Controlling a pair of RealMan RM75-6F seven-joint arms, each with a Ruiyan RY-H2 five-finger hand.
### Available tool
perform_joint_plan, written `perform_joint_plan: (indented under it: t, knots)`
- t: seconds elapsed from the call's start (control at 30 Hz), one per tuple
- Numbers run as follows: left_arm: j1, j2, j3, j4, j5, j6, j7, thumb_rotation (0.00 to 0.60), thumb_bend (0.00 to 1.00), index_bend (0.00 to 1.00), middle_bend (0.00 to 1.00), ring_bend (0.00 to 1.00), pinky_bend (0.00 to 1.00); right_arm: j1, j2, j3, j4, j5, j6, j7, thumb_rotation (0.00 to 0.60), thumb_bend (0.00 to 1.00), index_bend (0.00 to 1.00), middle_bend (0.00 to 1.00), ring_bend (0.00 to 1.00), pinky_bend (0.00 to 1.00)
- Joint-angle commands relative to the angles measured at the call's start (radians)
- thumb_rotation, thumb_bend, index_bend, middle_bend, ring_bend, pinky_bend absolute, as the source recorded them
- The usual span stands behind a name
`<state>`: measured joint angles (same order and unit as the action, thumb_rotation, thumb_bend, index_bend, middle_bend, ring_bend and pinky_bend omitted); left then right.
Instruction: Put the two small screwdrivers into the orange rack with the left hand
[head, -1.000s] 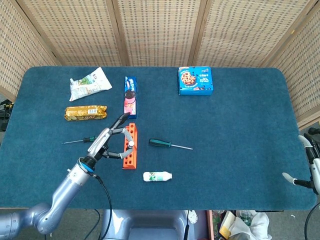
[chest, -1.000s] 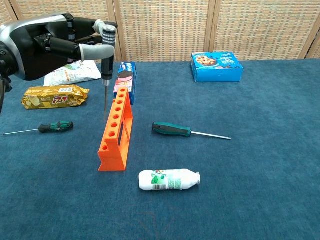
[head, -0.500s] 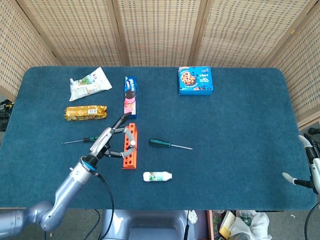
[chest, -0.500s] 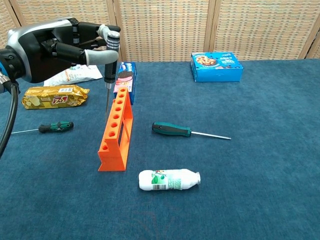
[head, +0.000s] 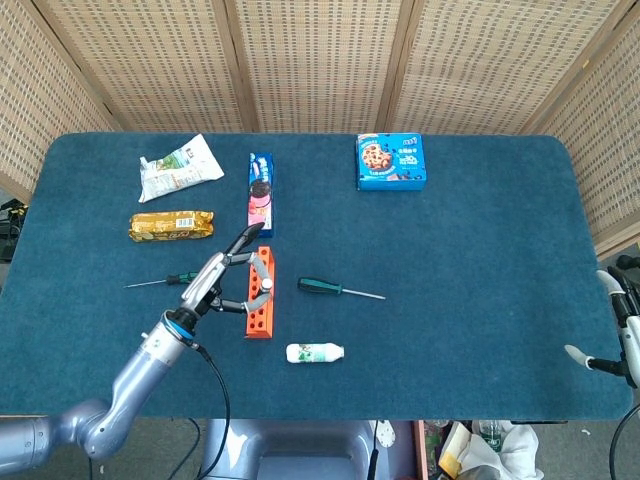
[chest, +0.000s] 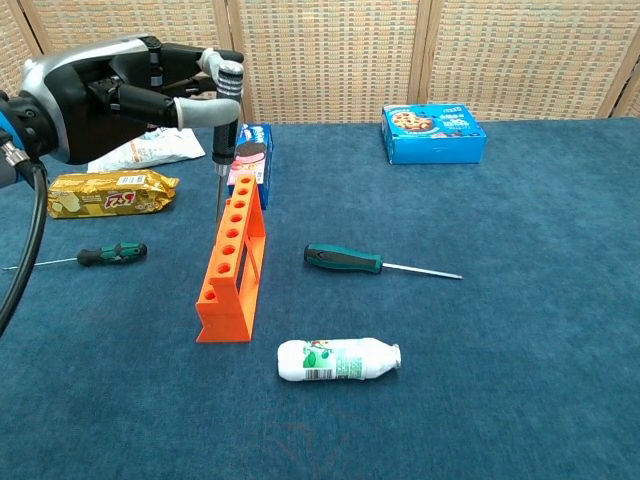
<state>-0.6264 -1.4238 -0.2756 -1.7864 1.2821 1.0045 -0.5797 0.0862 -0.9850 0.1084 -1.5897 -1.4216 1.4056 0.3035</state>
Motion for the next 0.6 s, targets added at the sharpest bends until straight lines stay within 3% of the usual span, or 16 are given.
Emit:
perform_joint_plan:
  t: [0.03, 0.6]
  knots:
    - [-0.001, -0.005, 0.000, 0.004, -0.002, 0.000, -0.001, 0.600, 0.36, 0.66, 0.00, 0.00, 0.00, 0.000, 0.000, 0.000, 0.000, 0.000, 0.000, -0.001, 0.600, 0.00, 0.00, 0.00, 0.00, 0.00]
    - [-0.016, -0.047, 0.006, 0.048, -0.013, -0.017, -0.009, 0.600, 0.36, 0.66, 0.00, 0.00, 0.00, 0.002, 0.000, 0.000, 0.002, 0.002, -0.005, 0.001, 0.600, 0.00, 0.00, 0.00, 0.00, 0.00]
